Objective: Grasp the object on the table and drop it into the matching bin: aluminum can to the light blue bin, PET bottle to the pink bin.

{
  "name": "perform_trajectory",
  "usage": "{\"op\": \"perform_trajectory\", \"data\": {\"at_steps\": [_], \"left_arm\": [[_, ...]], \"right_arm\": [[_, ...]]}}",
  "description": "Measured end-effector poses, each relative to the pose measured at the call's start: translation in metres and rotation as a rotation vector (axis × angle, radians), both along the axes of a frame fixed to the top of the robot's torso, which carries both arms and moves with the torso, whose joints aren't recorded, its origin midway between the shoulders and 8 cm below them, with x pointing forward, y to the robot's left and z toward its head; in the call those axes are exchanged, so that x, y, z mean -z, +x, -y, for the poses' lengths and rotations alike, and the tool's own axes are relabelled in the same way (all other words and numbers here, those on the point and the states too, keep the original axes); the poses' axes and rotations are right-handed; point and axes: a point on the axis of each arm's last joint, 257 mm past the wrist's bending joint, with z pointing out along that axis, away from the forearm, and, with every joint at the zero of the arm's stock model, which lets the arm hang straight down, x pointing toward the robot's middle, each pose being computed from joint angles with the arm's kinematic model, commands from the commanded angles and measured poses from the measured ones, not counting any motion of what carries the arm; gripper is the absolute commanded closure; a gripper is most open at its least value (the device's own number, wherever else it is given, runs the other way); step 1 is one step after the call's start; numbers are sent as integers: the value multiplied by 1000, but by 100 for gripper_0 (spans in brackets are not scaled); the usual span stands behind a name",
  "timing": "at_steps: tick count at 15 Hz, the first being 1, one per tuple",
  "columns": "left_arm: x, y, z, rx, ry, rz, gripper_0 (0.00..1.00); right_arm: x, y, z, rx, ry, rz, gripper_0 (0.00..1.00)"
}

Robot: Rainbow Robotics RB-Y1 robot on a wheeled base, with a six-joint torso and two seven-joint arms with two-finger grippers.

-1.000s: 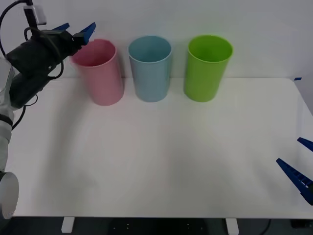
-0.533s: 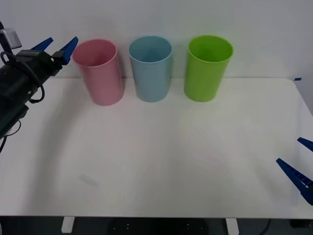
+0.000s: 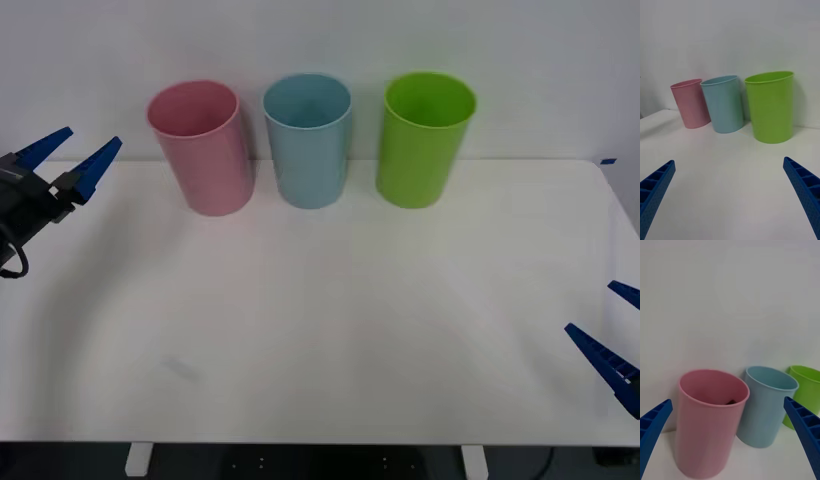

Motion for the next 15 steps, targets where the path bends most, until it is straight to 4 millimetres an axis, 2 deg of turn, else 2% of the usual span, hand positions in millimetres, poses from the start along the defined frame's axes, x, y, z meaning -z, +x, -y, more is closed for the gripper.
{"op": "perform_trajectory", "data": {"at_steps": [5,10,15], "left_arm": [[38,-47,-29,-15,167,30,0],[53,-98,-61,3,199,3,0],[64,-145,-78,-1,195,-40,0]], "right_arm": [[0,0,0,0,0,0,0],[0,0,0,0,0,0,0],[0,0,0,0,0,0,0]]}}
